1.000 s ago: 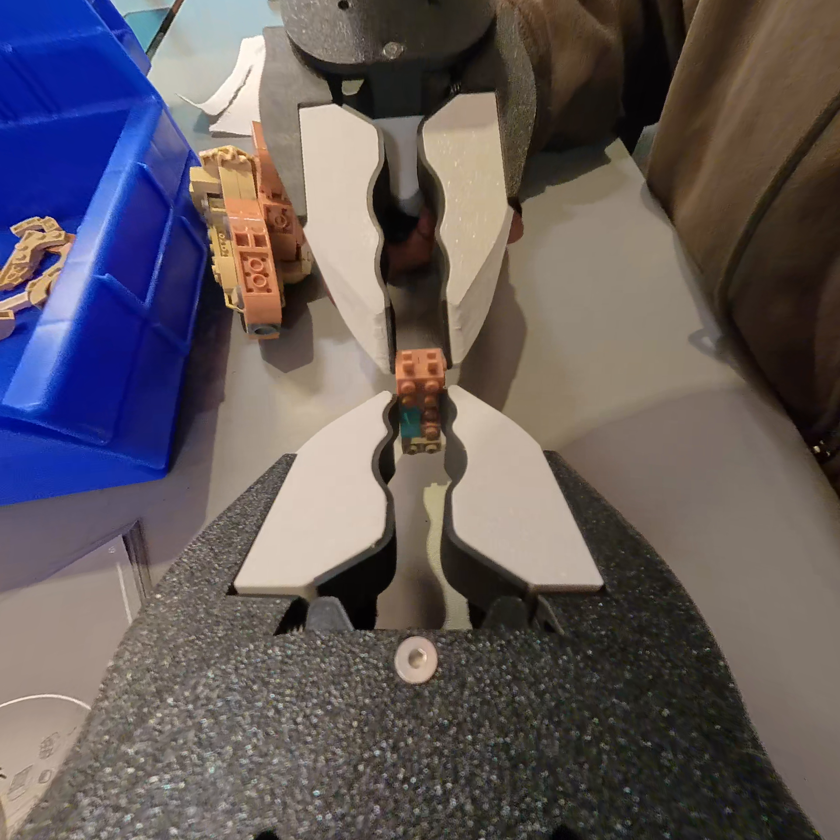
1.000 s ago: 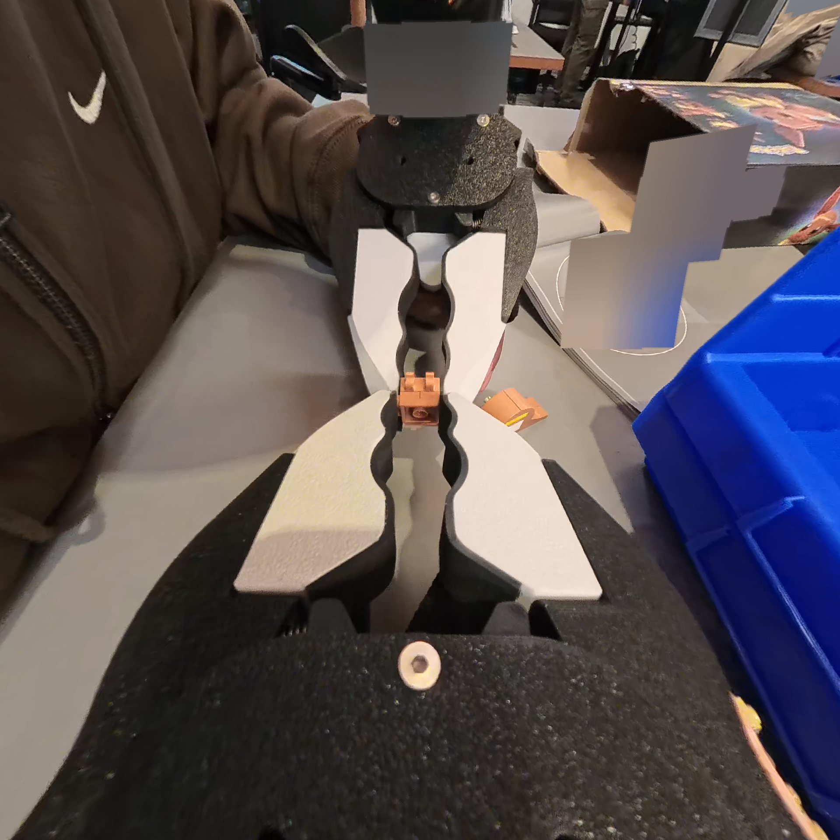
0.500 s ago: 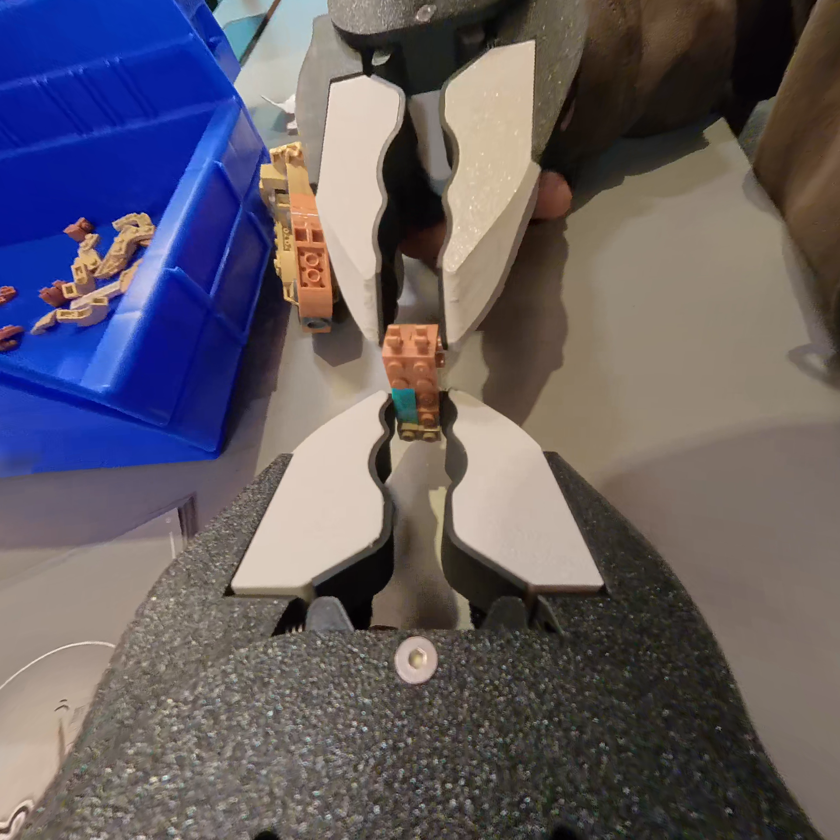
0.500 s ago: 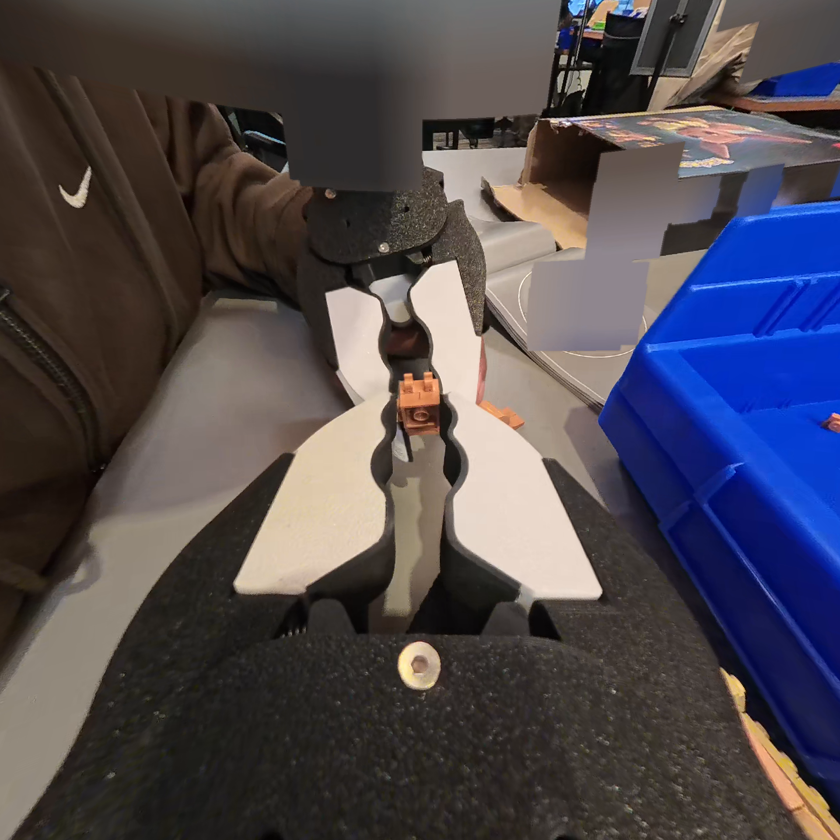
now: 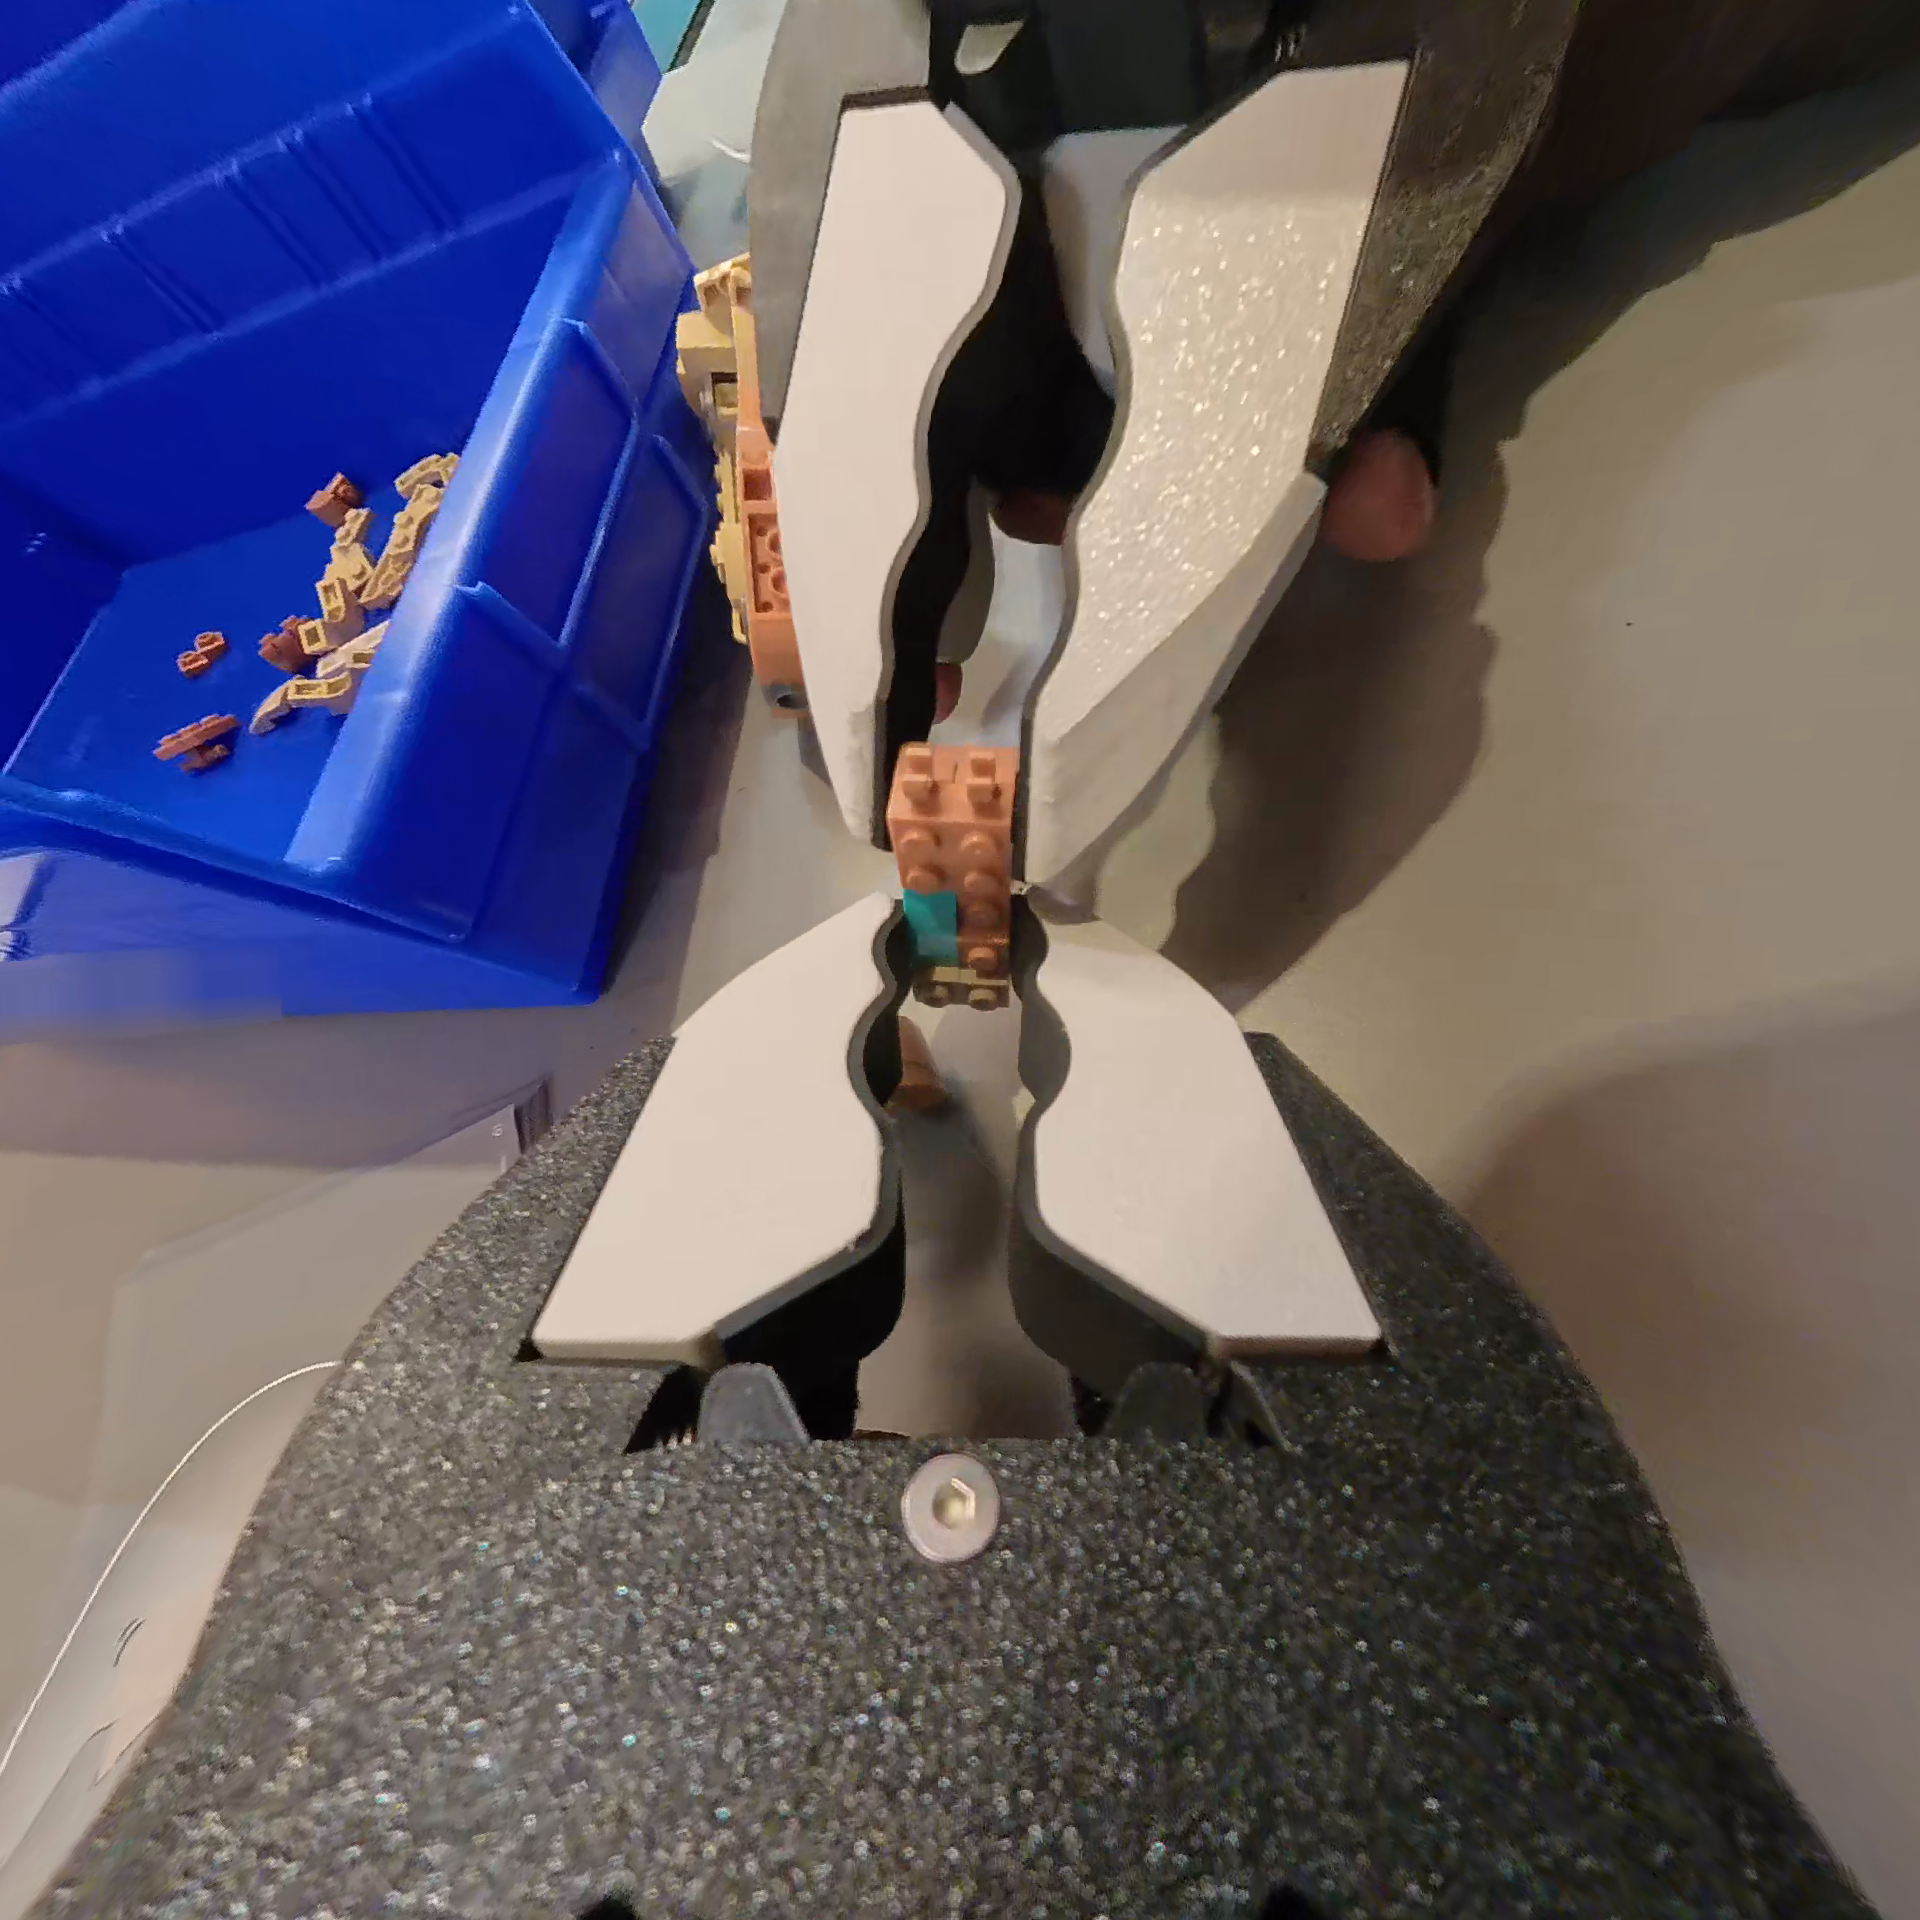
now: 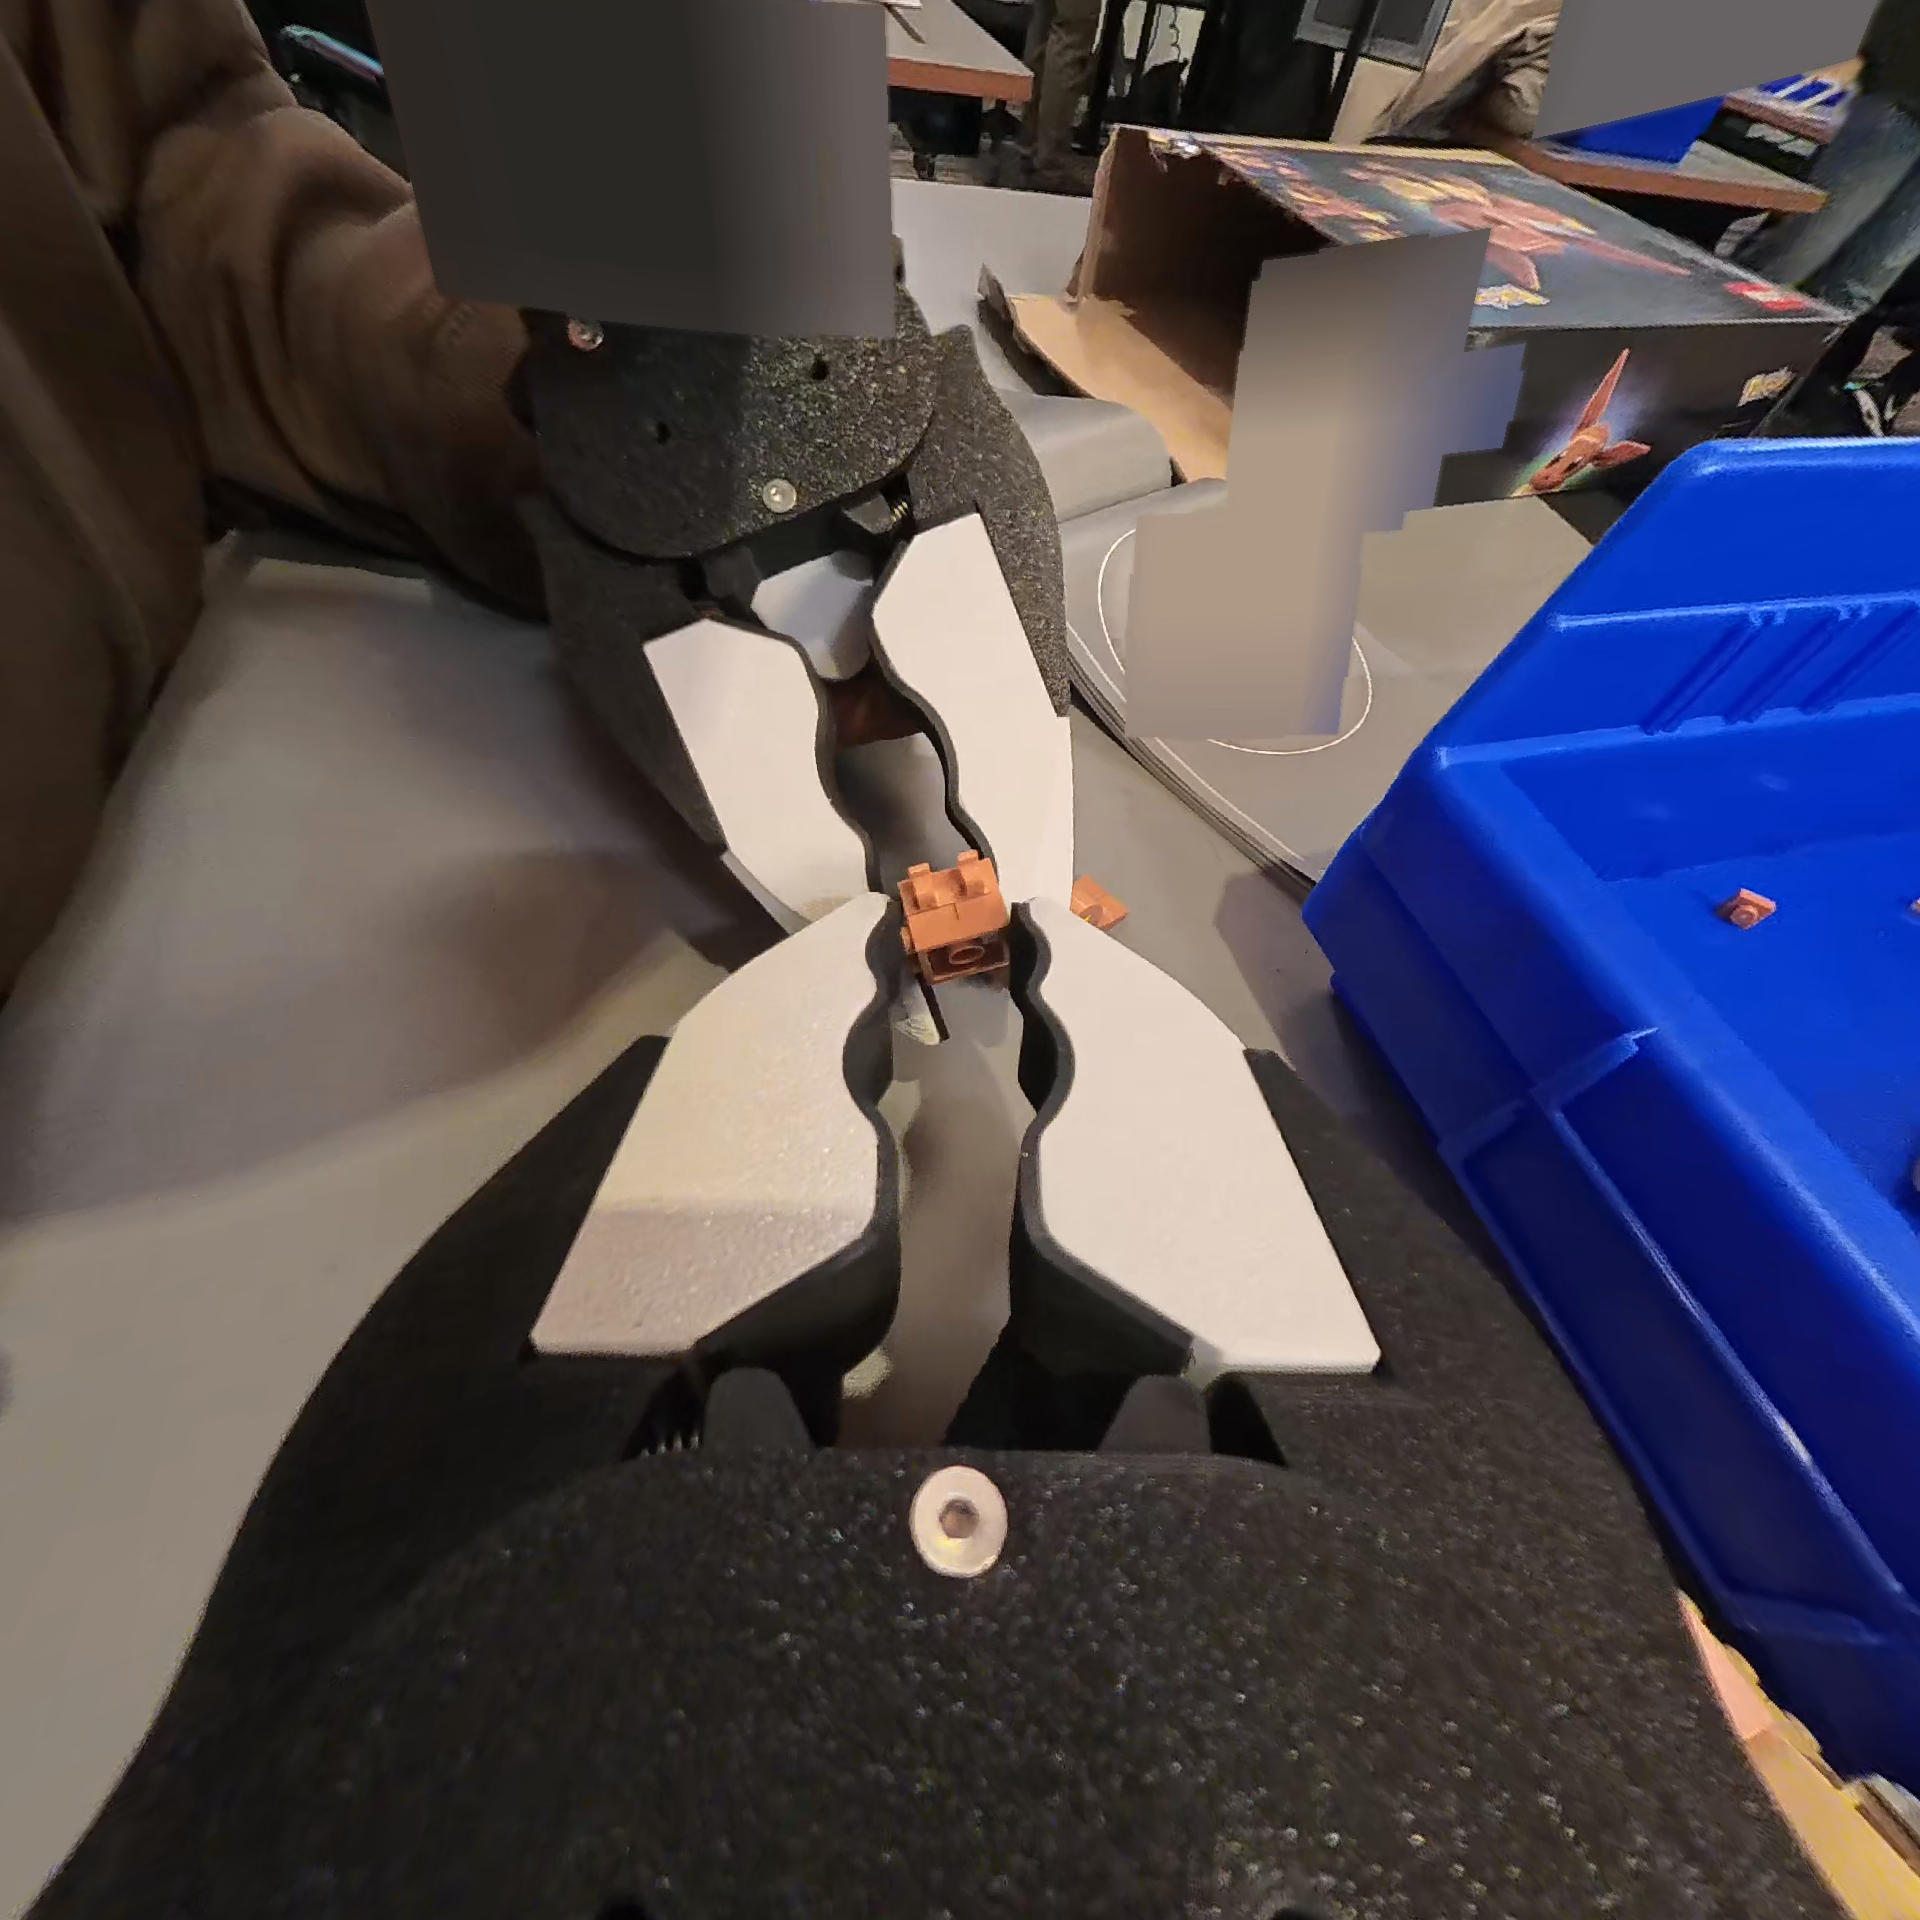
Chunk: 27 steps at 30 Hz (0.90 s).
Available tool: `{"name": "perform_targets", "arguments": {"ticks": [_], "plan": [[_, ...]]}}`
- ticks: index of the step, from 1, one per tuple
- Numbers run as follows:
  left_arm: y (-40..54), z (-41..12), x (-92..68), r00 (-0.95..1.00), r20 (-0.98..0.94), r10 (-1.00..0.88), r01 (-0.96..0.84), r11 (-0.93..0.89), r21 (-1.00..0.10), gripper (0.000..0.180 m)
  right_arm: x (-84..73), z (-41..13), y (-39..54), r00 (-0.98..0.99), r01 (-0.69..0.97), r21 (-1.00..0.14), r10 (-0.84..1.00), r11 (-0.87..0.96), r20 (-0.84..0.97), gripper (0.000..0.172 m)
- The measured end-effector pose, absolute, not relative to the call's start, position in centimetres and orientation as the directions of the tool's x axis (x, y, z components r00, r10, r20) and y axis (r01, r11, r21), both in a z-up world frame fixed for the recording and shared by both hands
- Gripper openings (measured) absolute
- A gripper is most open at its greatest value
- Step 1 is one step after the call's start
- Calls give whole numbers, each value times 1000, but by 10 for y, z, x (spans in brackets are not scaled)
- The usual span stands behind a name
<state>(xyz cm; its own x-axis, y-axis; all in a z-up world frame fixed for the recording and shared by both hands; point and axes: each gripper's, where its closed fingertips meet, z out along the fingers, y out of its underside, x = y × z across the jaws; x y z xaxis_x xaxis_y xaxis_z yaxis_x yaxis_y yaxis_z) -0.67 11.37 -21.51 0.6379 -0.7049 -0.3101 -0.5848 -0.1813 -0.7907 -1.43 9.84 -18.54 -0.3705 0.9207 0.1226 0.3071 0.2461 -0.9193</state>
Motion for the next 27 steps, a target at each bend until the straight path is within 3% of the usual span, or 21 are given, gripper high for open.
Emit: {"name": "perform_targets", "arguments": {"ticks": [27], "plan": [[75,-209,14,462,175,-869,-390,-376,-841,18,15,-197,74,-630,193,-850,726,490,276,19]]}}
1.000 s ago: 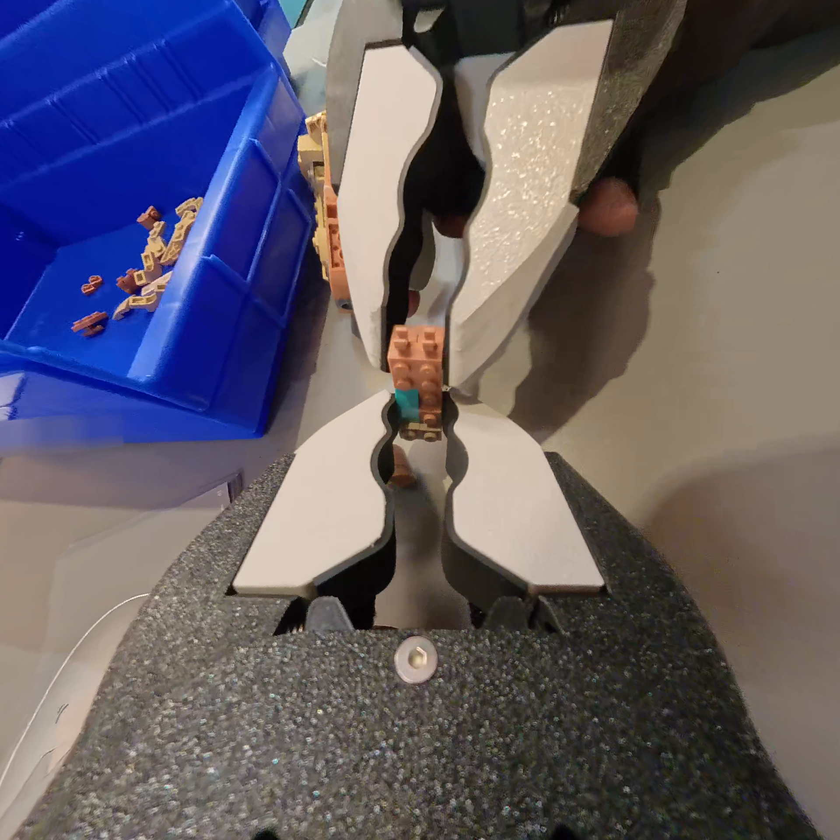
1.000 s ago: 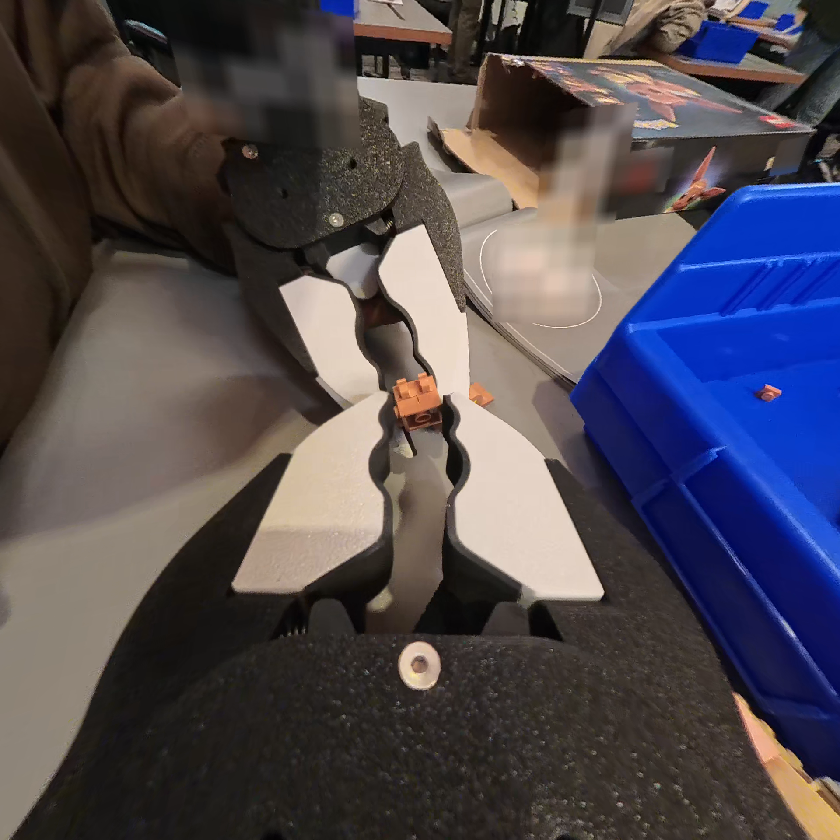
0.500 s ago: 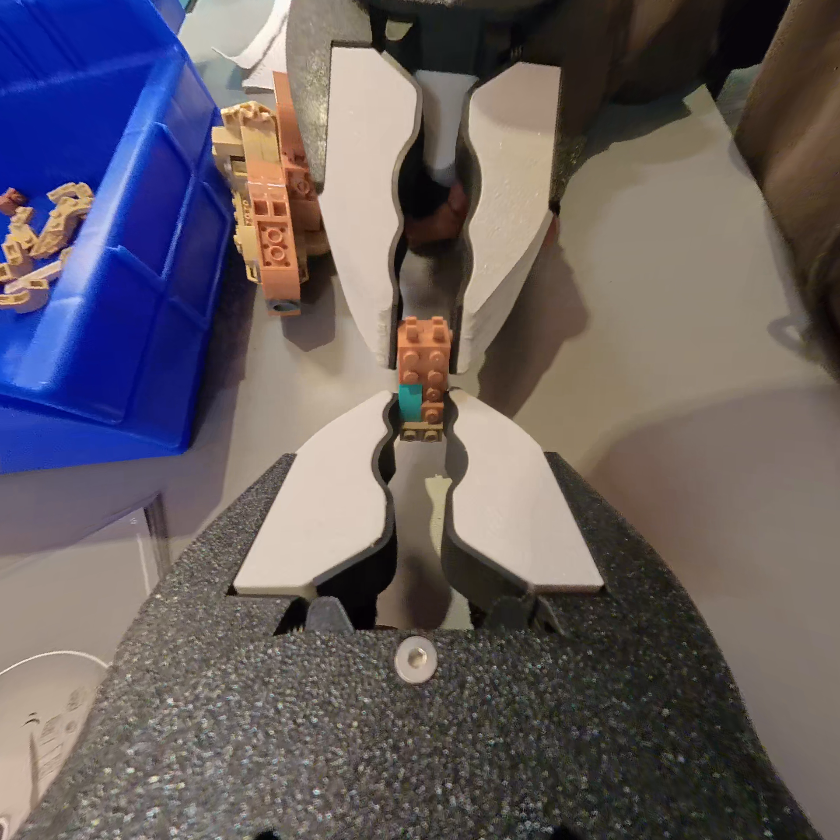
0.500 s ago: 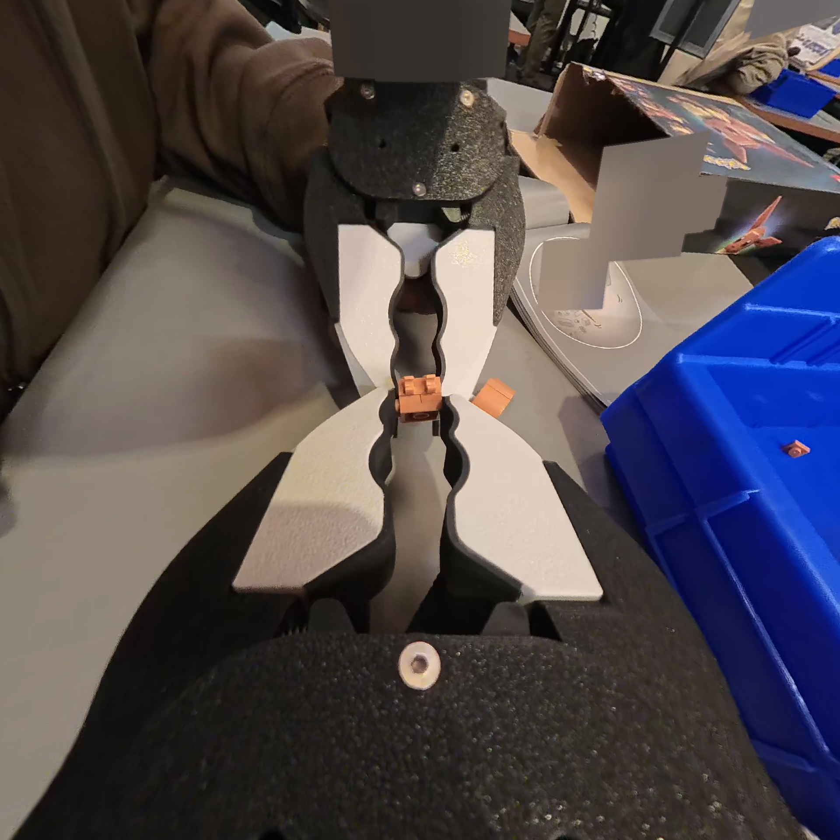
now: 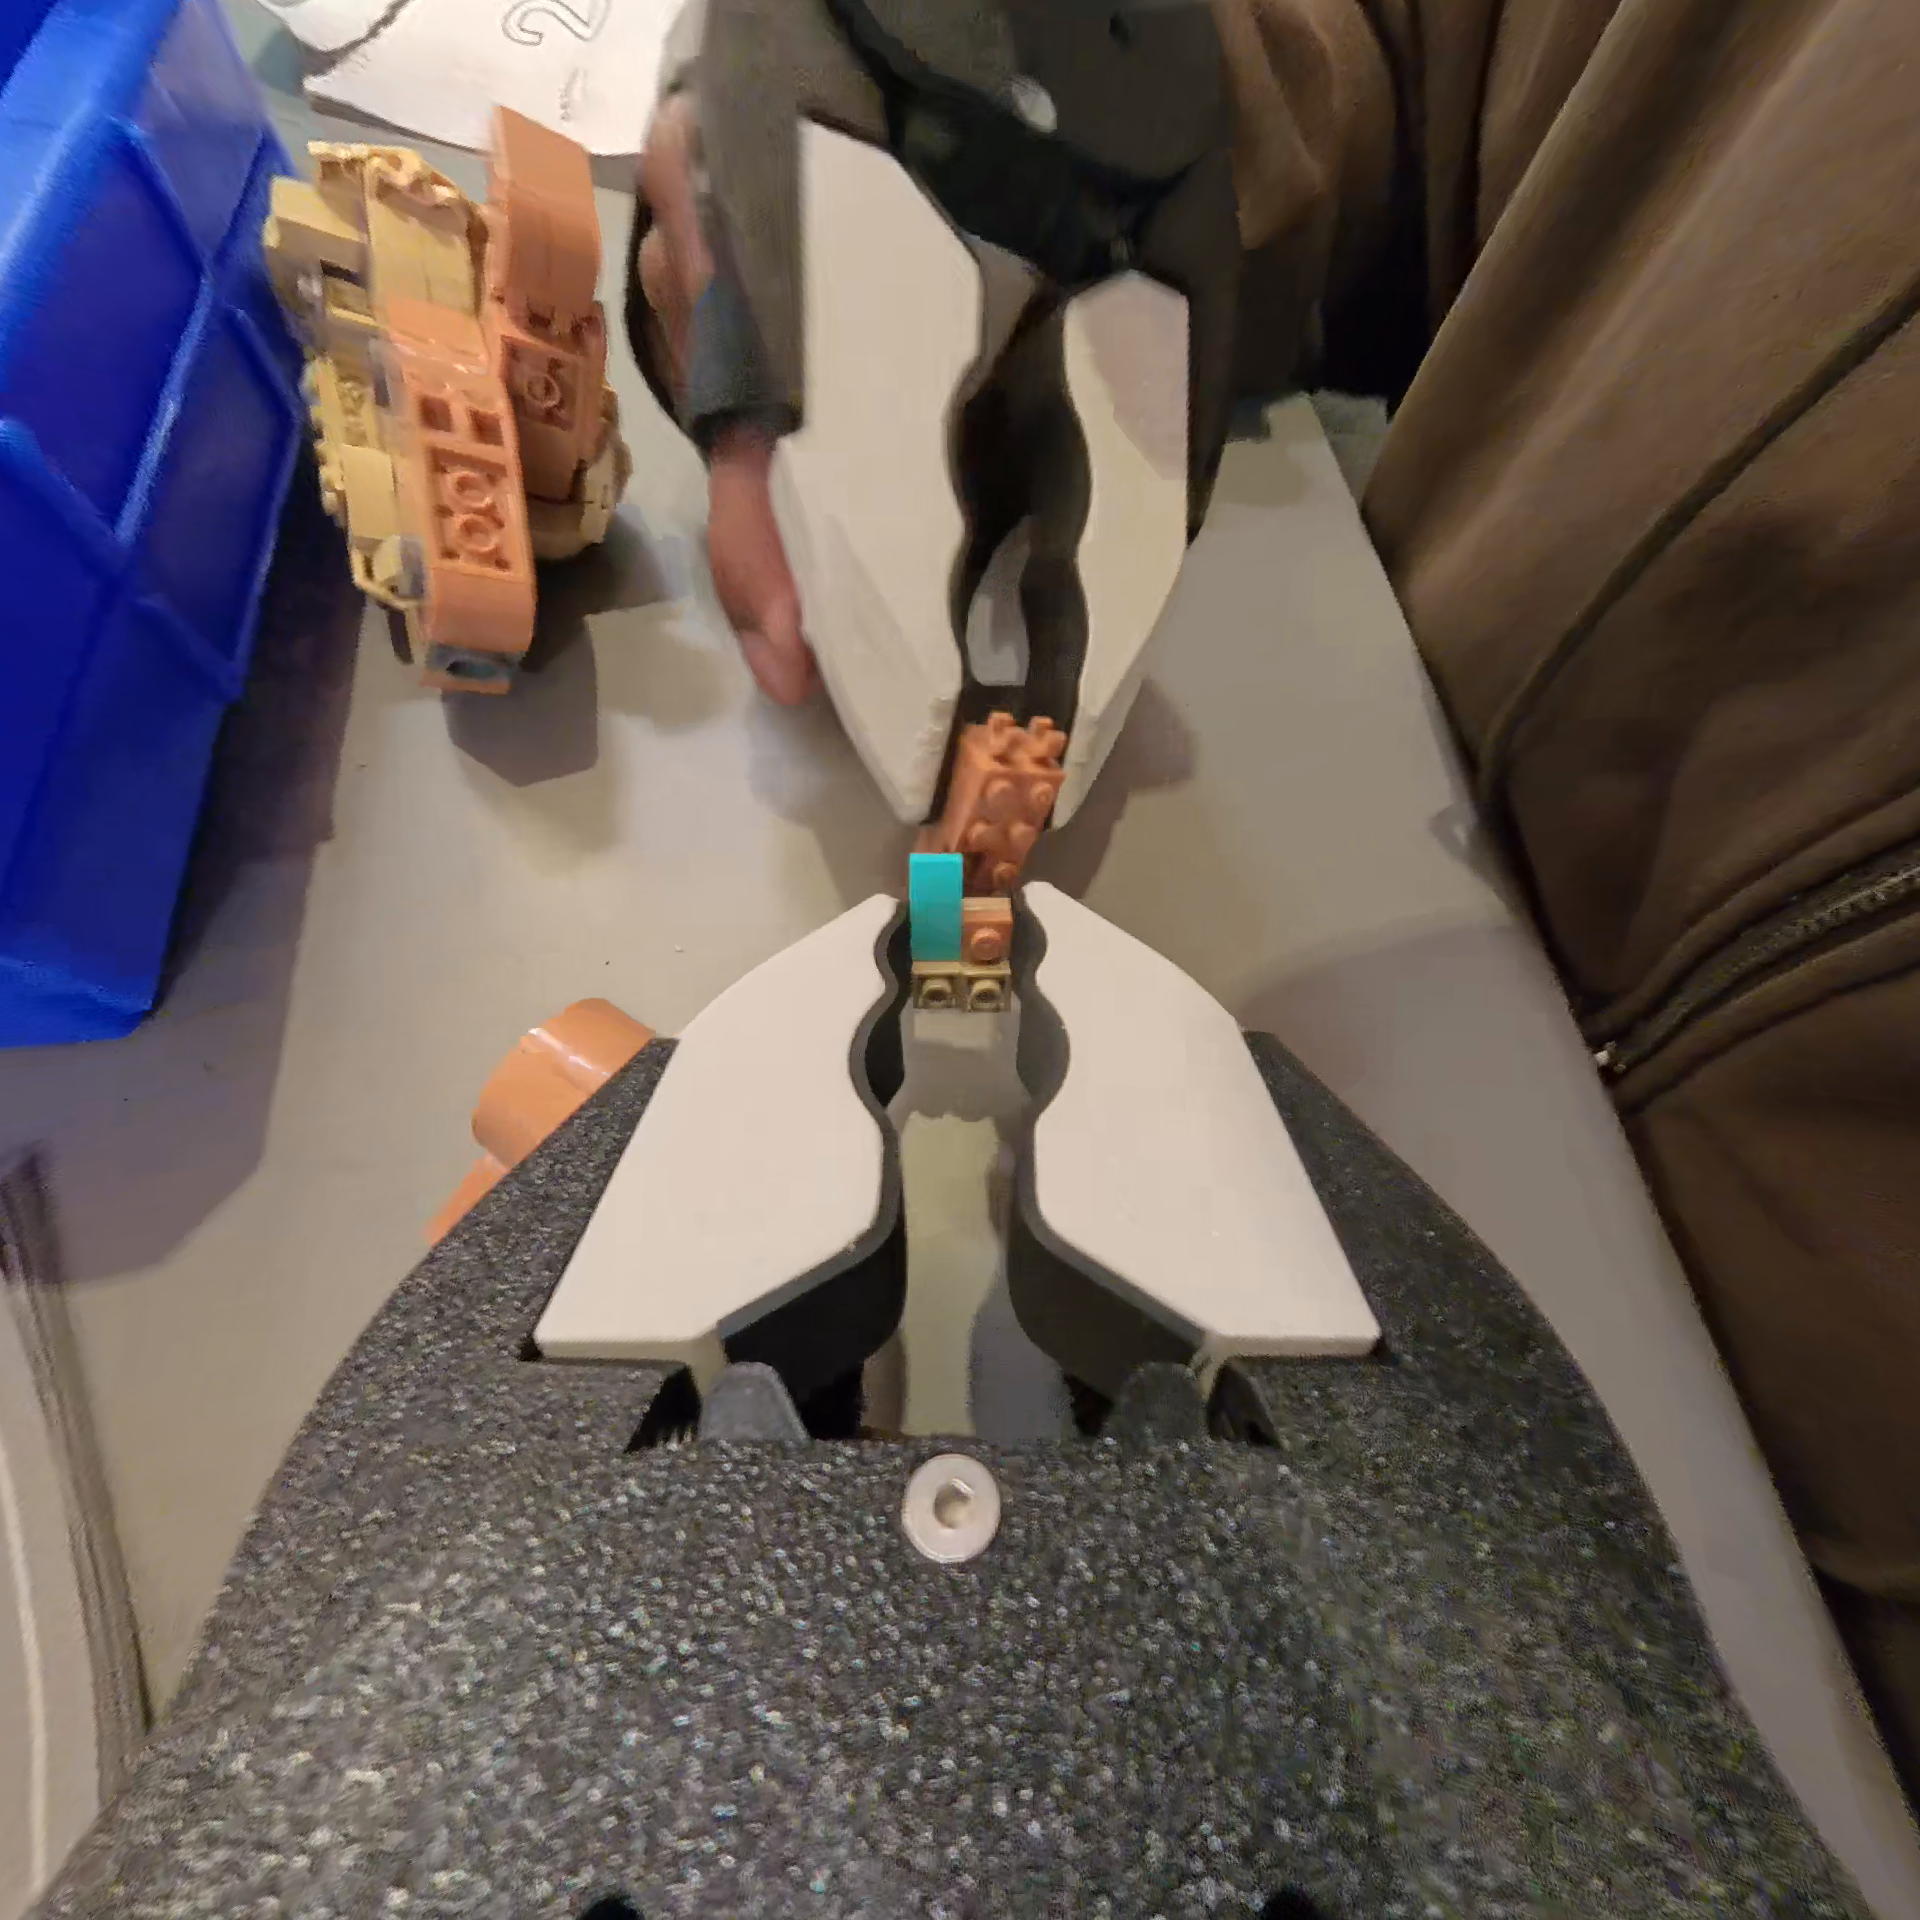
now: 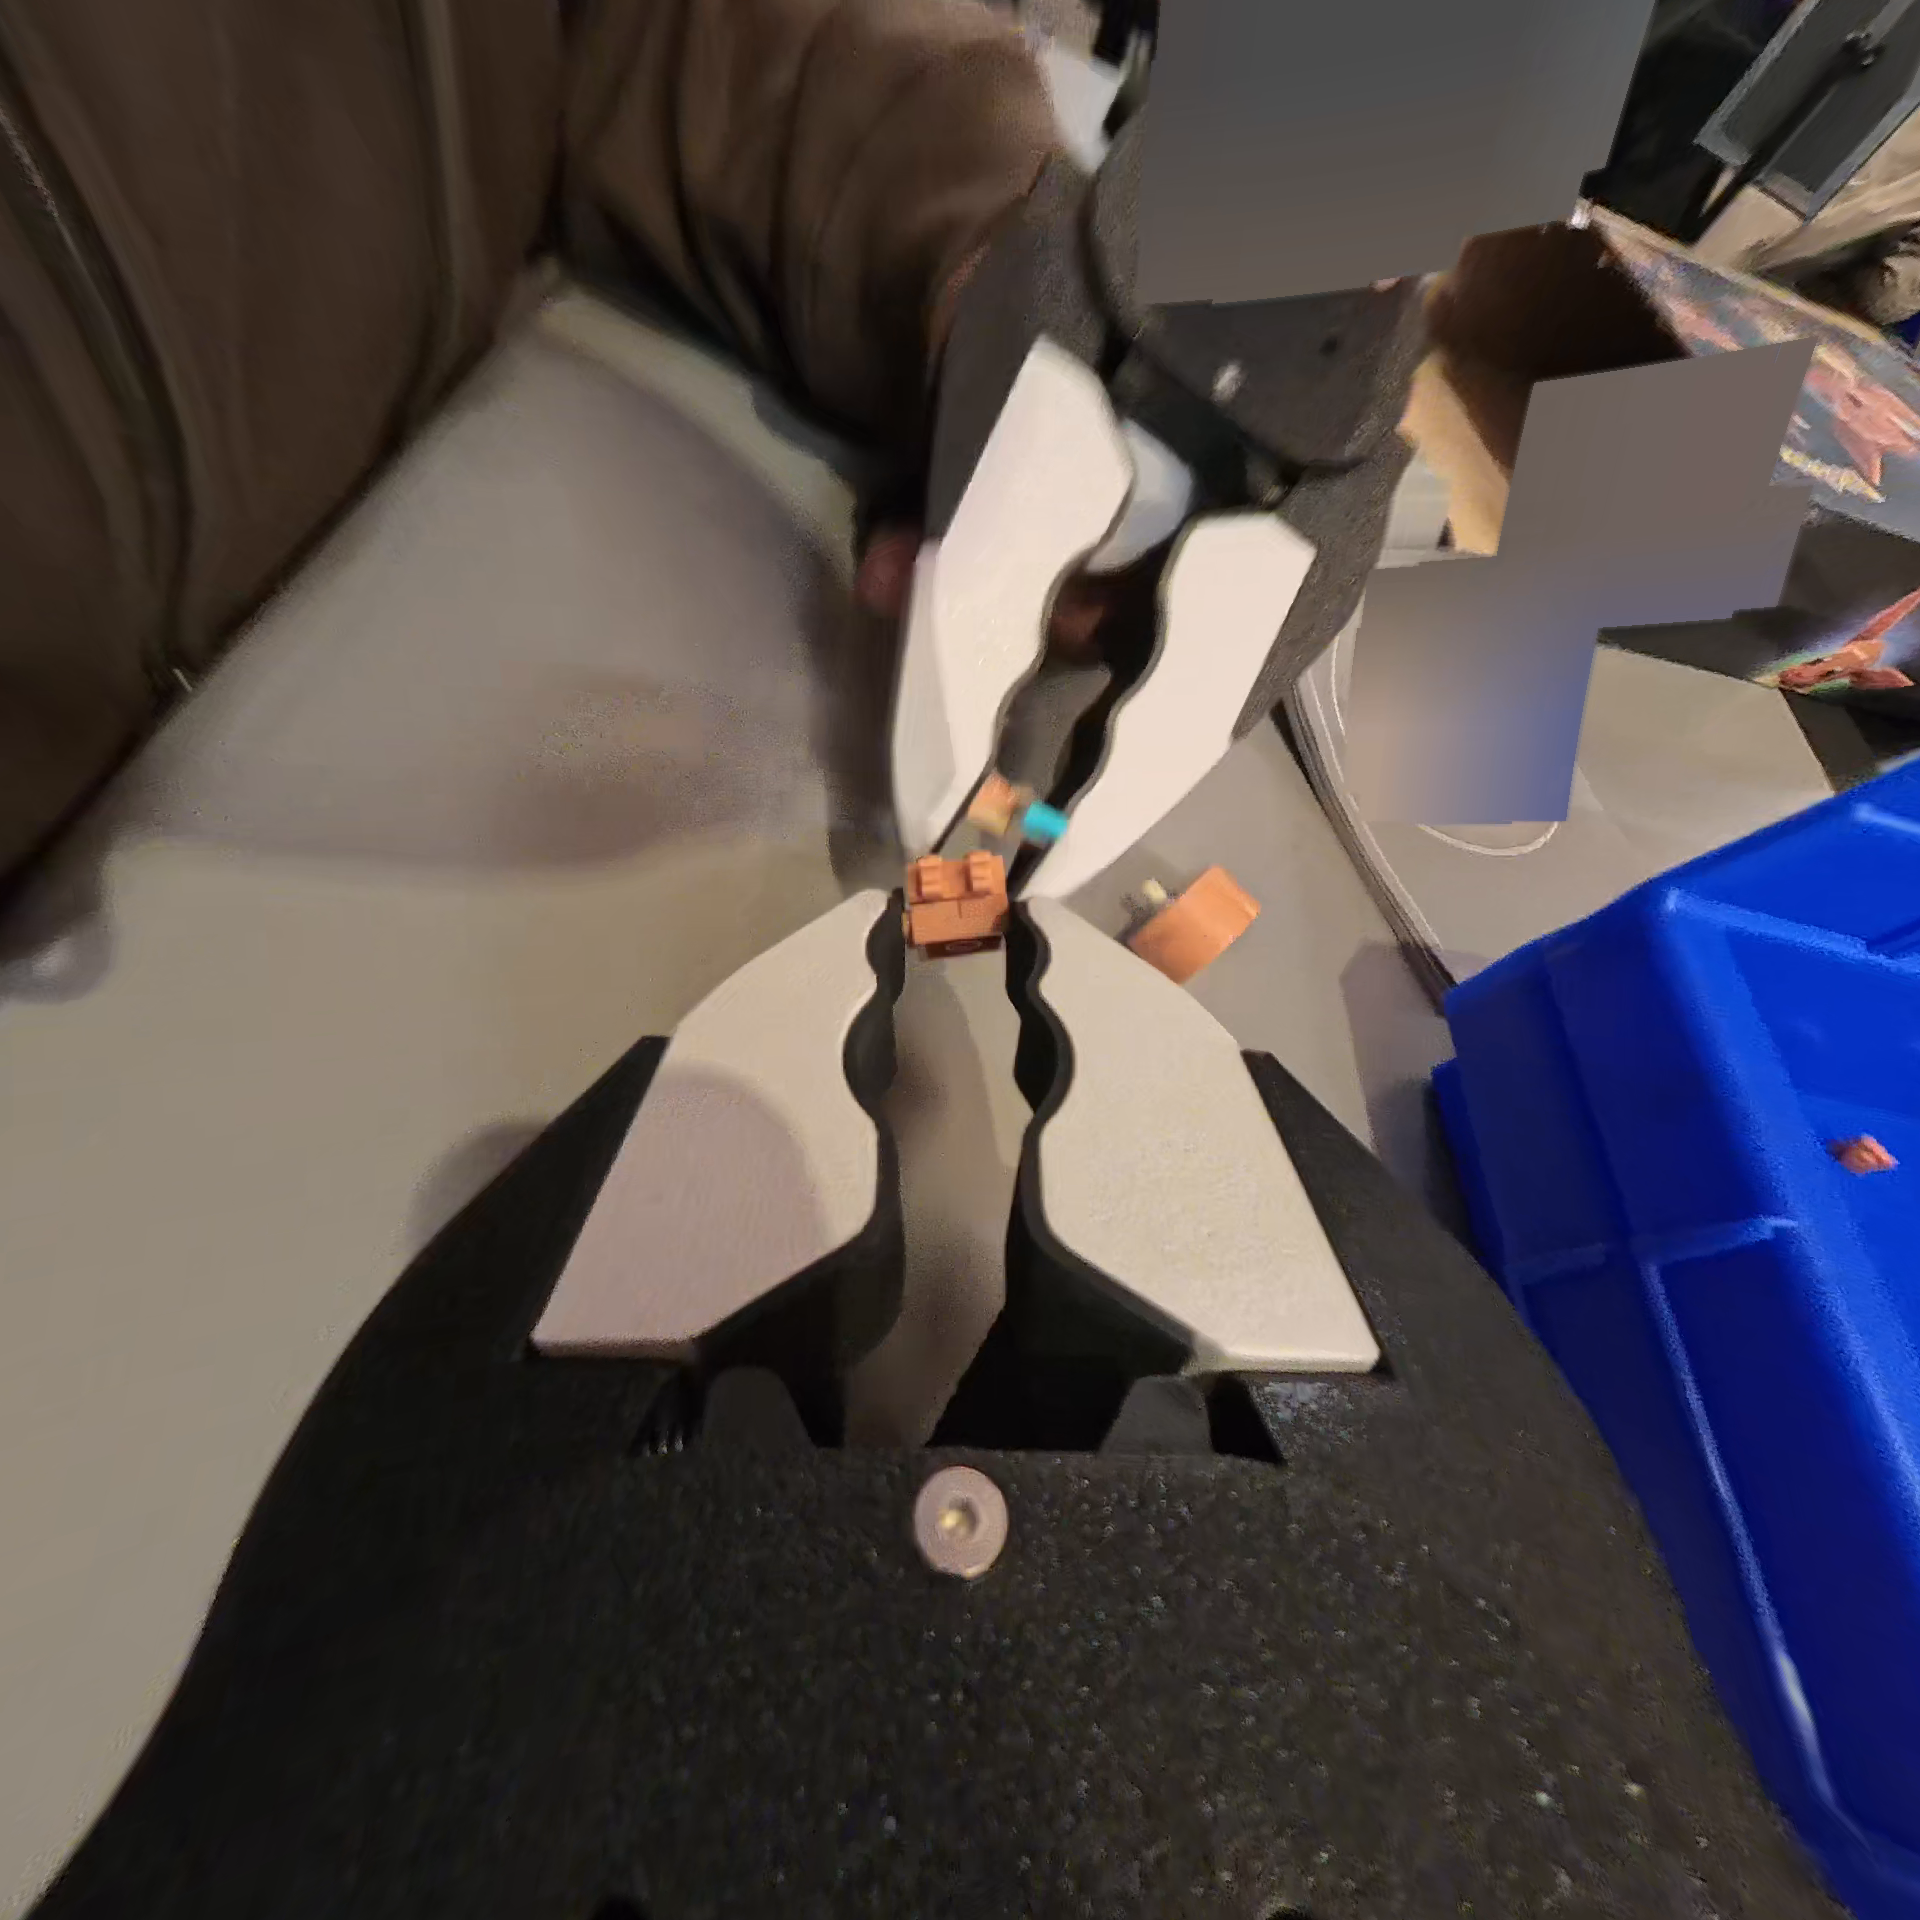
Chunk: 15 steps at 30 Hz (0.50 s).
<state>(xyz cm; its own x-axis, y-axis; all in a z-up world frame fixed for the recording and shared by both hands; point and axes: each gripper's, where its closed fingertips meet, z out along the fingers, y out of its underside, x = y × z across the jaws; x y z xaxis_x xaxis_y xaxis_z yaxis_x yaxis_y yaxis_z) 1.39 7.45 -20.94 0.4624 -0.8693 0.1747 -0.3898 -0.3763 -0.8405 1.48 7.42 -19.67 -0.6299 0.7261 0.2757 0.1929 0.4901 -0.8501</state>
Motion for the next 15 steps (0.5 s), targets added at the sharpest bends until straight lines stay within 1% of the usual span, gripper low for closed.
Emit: {"name": "perform_targets", "arguments": {"ticks": [2,4,8,13,15], "plan": [[78,-199,7,464,268,-844,-284,-429,-858,17,16,-206,84,-618,217,-804,716,553,325,19],[83,-196,1,476,304,-825,-236,-452,-860,17,15,-205,88,-601,225,-815,735,534,315,19],[84,-202,3,501,243,-831,-294,-428,-855,17,12,-203,94,-569,253,-829,770,498,289,20],[86,-212,3,540,159,-826,-377,-406,-833,18,8,-212,103,-531,324,-798,796,508,291,20],[89,-220,-1,571,87,-816,-442,-395,-805,18,8,-214,103,-529,334,-791,796,513,293,20]]}}
